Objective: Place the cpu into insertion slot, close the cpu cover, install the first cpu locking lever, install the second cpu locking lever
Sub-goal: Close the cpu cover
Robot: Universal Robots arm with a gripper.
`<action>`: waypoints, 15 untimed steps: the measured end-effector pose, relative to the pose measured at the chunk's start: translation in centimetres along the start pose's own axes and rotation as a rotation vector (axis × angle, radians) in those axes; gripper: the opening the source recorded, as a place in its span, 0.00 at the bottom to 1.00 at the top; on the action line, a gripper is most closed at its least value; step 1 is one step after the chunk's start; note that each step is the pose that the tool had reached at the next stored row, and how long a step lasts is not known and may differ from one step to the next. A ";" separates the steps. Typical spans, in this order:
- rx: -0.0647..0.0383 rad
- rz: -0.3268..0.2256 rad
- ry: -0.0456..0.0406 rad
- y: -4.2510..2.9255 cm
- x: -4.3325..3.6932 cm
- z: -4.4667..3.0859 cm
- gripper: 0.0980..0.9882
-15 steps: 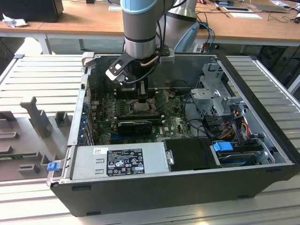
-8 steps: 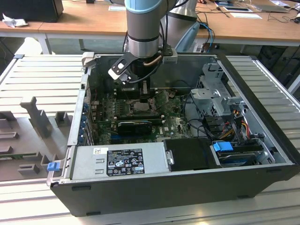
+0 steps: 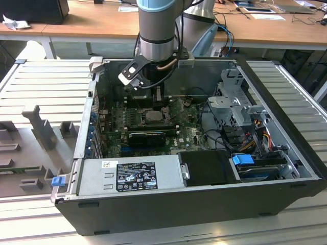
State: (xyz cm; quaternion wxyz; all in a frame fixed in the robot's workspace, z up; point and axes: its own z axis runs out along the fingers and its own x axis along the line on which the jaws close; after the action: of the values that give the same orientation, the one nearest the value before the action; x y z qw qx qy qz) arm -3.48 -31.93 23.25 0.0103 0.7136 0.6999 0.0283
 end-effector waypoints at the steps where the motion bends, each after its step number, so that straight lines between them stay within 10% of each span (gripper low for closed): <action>1: 0.000 0.000 0.0001 0.01 0.01 -0.14 0.01; 15: 0.000 0.000 -0.0009 0.25 0.14 -1.64 0.01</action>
State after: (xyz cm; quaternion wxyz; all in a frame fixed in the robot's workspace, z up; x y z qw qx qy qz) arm -3.32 -31.84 24.91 0.0106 0.7137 0.6998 0.0280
